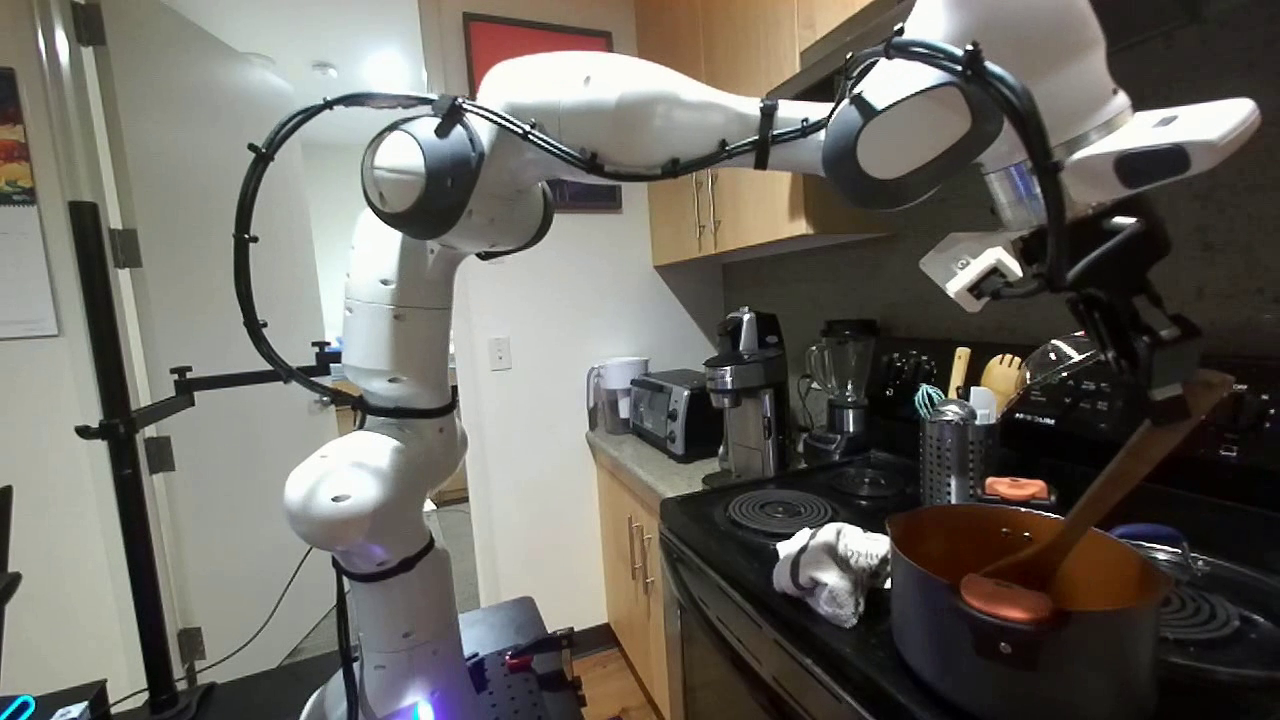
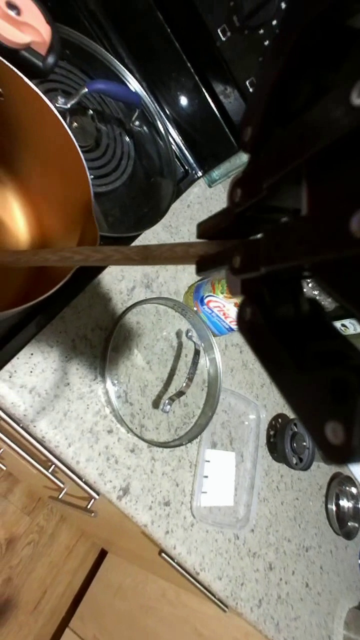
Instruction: Stir the contents in the grey pot on the stove
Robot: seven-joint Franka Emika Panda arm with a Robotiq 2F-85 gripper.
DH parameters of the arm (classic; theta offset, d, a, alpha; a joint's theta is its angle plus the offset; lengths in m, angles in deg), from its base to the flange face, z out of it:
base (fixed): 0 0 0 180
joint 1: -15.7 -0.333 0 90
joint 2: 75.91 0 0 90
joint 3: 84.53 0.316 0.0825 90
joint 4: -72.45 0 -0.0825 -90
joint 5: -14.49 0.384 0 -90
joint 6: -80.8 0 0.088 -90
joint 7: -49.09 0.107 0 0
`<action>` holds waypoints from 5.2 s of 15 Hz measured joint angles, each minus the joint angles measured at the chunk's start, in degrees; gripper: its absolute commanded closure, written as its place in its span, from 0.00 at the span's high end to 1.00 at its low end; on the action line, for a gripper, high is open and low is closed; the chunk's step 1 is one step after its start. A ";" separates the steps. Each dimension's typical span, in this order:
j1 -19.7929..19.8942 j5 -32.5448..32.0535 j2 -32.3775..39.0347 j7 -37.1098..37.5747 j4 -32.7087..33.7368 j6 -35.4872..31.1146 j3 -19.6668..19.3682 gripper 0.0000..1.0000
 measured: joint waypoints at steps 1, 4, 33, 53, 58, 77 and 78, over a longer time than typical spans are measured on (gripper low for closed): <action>-0.50 0.00 -0.89 -0.46 -1.15 0.00 -0.04 0.03; -2.51 -0.09 -3.38 -1.42 -4.15 -0.01 -0.17 0.03; -9.30 -0.96 5.07 2.88 2.22 -10.79 -0.40 0.03; -4.29 -1.35 2.43 1.65 -0.70 -10.89 -0.86 0.03; -5.44 -3.42 -1.23 0.11 -6.73 -10.84 -0.94 0.03; -14.07 -4.27 -5.88 0.04 -12.91 -15.27 0.15 0.03; -14.11 -4.27 -5.46 0.18 -12.66 -16.00 0.15 0.03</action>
